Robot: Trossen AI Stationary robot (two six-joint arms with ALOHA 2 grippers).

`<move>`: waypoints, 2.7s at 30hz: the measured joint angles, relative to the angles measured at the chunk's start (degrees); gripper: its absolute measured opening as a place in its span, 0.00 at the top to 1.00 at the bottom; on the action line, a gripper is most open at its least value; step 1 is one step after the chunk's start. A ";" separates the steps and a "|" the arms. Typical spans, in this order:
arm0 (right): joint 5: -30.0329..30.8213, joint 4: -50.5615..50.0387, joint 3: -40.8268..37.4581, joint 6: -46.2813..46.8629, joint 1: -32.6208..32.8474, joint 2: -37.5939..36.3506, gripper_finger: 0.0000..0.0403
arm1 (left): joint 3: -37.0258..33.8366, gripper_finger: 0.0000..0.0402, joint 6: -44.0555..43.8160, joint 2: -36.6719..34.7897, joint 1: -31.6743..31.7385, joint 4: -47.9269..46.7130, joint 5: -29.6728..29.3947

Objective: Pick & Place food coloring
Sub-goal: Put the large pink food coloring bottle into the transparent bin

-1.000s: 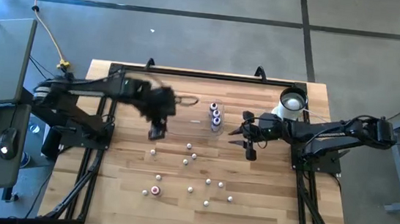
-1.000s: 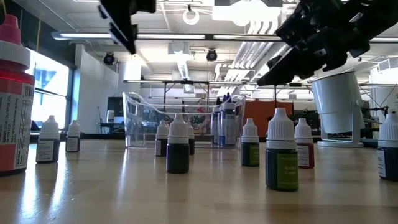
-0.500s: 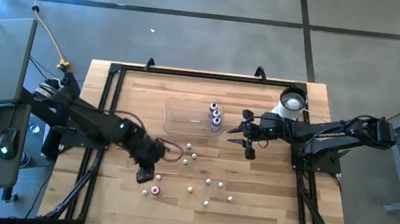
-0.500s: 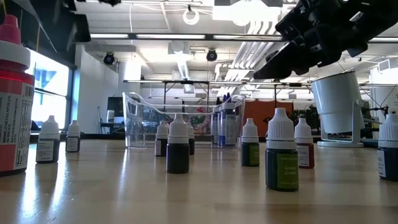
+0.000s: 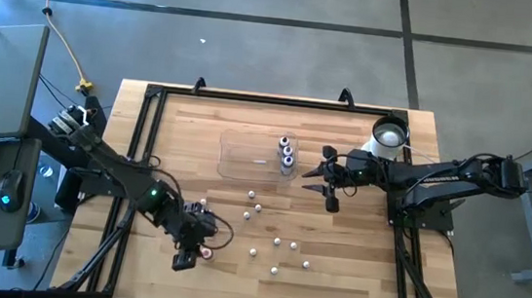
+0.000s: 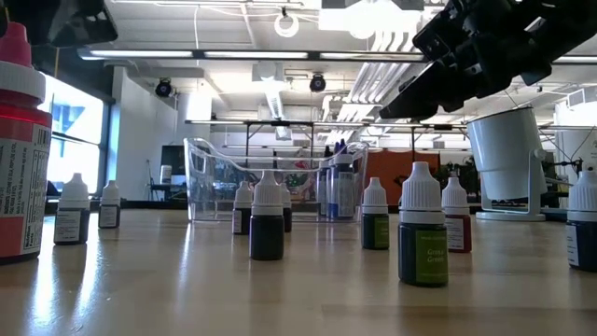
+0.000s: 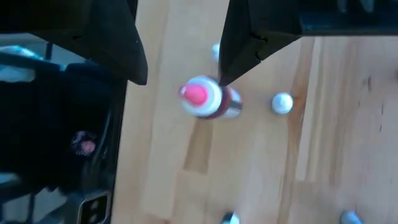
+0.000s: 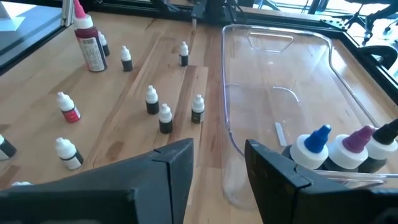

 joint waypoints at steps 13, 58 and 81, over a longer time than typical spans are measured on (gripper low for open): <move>0.02 1.07 0.00 -4.67 -0.17 0.00 0.66 | 0.04 0.51 2.62 4.77 0.41 0.30 0.46; -0.20 3.69 -0.02 -6.47 -0.20 0.00 0.66 | 0.07 0.53 2.56 7.13 0.36 1.11 -0.68; -0.22 2.95 -0.02 -6.47 -0.20 0.00 0.66 | 0.10 0.74 4.54 7.39 0.36 1.26 -0.92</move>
